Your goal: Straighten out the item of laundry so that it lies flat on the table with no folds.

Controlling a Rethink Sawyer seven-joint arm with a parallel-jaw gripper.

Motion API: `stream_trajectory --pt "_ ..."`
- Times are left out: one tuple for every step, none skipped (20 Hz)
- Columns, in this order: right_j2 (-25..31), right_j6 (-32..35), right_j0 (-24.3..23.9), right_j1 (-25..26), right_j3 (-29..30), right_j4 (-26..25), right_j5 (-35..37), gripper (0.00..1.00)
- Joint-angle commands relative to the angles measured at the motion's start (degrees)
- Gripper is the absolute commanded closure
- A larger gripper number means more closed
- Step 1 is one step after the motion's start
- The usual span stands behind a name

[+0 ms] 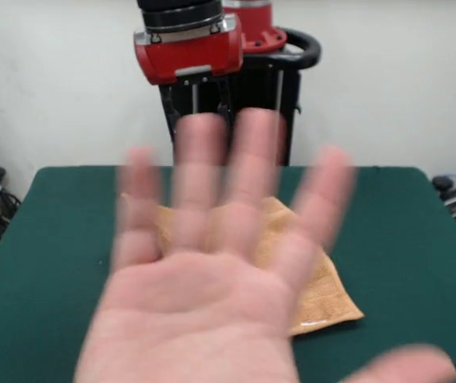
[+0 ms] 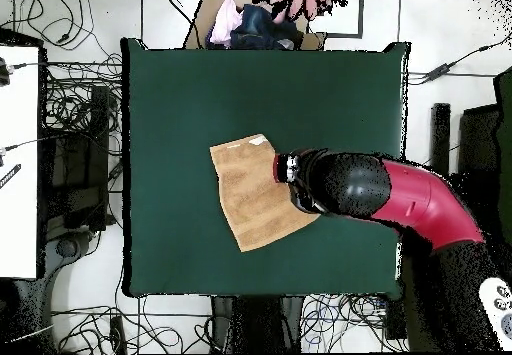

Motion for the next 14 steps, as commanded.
stream_trajectory --pt "4.6 -2.0 -0.4 3.5 4.8 -2.2 -6.3 0.00" --pt "4.3 -1.2 -0.4 2.9 5.7 -2.2 -7.0 0.00" --pt "4.1 -0.4 -0.3 2.2 6.4 -2.3 -7.7 0.00" --pt "3.9 0.1 -0.2 1.5 7.2 -2.4 -8.3 0.00" --pt "3.7 0.6 -0.1 0.7 7.9 -2.4 -8.7 0.00" --pt "3.6 1.1 0.0 -0.1 8.7 -2.5 -9.4 0.00" --pt "3.3 1.7 0.3 -1.1 9.4 -2.5 -9.6 0.00" --pt "2.9 2.3 0.7 -2.4 10.0 -2.6 -10.2 0.00" --pt "2.5 2.8 1.1 -3.4 10.4 -2.7 -10.4 0.00" --pt "2.3 2.9 1.4 -4.1 10.8 -2.9 -10.8 0.00" --pt "2.1 2.8 1.7 -4.4 10.9 -3.2 -10.6 0.00" --pt "2.0 2.7 1.7 -4.5 11.0 -3.3 -10.8 0.00" --pt "1.9 2.9 1.8 -4.7 11.3 -3.2 -11.2 0.00" --pt "2.0 3.1 1.6 -5.2 11.9 -3.1 -11.7 0.00"
